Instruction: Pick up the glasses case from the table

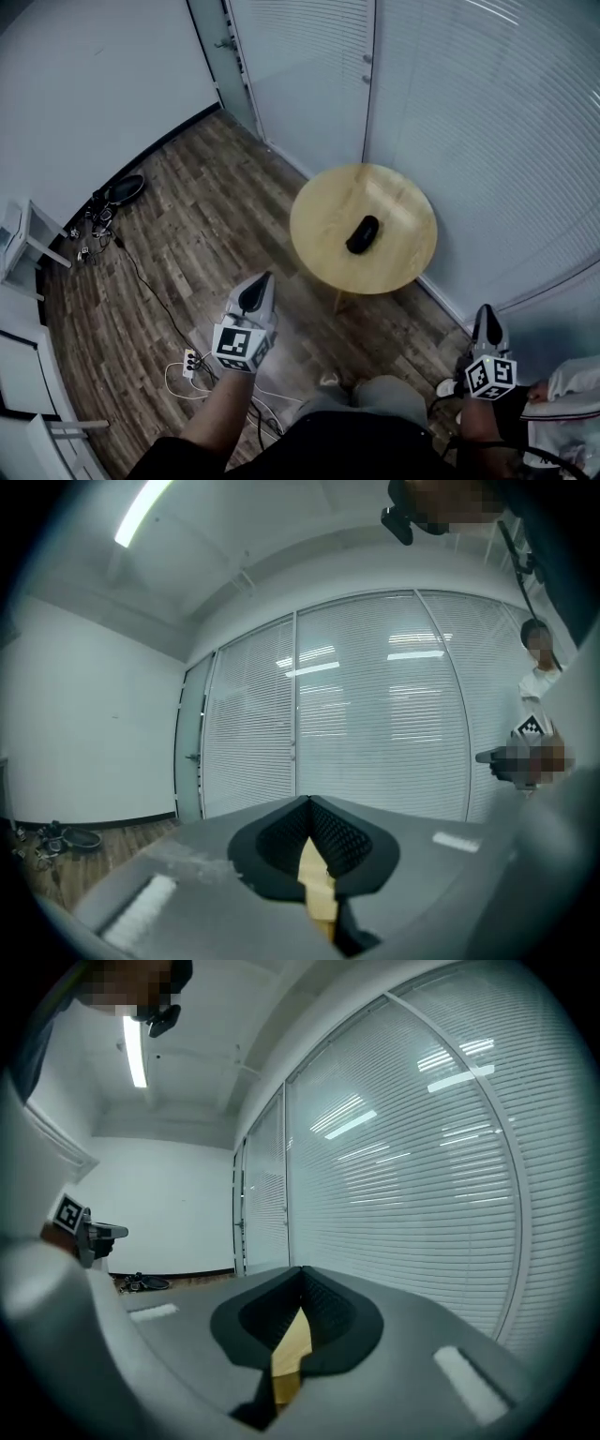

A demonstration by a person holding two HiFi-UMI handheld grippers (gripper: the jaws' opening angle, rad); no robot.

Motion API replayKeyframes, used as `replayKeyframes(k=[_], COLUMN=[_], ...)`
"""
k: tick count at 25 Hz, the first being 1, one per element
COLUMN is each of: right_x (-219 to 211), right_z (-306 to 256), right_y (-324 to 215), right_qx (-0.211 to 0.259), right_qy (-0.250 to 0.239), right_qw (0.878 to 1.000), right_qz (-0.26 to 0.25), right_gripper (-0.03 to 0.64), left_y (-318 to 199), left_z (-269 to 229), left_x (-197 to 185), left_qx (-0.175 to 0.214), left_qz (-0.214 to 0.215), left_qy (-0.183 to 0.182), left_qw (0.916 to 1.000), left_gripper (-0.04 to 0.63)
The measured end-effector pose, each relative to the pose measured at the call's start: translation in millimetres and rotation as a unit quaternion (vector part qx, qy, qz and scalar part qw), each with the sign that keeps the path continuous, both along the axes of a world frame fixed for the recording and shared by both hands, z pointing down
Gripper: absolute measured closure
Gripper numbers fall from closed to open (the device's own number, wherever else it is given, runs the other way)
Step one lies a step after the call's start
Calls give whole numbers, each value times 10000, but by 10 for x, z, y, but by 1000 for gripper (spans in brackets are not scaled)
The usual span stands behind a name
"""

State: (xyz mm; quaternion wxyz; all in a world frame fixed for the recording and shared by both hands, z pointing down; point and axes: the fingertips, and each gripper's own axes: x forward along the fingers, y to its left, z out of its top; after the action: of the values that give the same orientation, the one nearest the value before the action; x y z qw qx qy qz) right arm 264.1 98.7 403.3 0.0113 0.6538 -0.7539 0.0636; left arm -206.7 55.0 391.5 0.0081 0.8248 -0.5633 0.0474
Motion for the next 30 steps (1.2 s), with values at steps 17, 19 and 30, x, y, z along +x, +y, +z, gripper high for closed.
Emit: replayKeyframes(k=[17, 19, 30], right_x=[-149, -101, -405], right_z=[367, 370, 194], right_y=[-2199, -2488, -3739], right_qx=[-78, -101, -46], right_qy=[378, 369, 229], right_qw=[9973, 9972, 9886], right_qz=[-619, -648, -1488], right_gripper=[611, 611, 611], left_y=[-1758, -2014, -3175], left_z=[76, 99, -33], left_x=[125, 184, 728], left_qx=[-71, -99, -381], left_qz=[-422, -459, -495], left_qy=[190, 179, 277], left_qw=[9989, 9987, 9977], left_gripper=[592, 592, 592])
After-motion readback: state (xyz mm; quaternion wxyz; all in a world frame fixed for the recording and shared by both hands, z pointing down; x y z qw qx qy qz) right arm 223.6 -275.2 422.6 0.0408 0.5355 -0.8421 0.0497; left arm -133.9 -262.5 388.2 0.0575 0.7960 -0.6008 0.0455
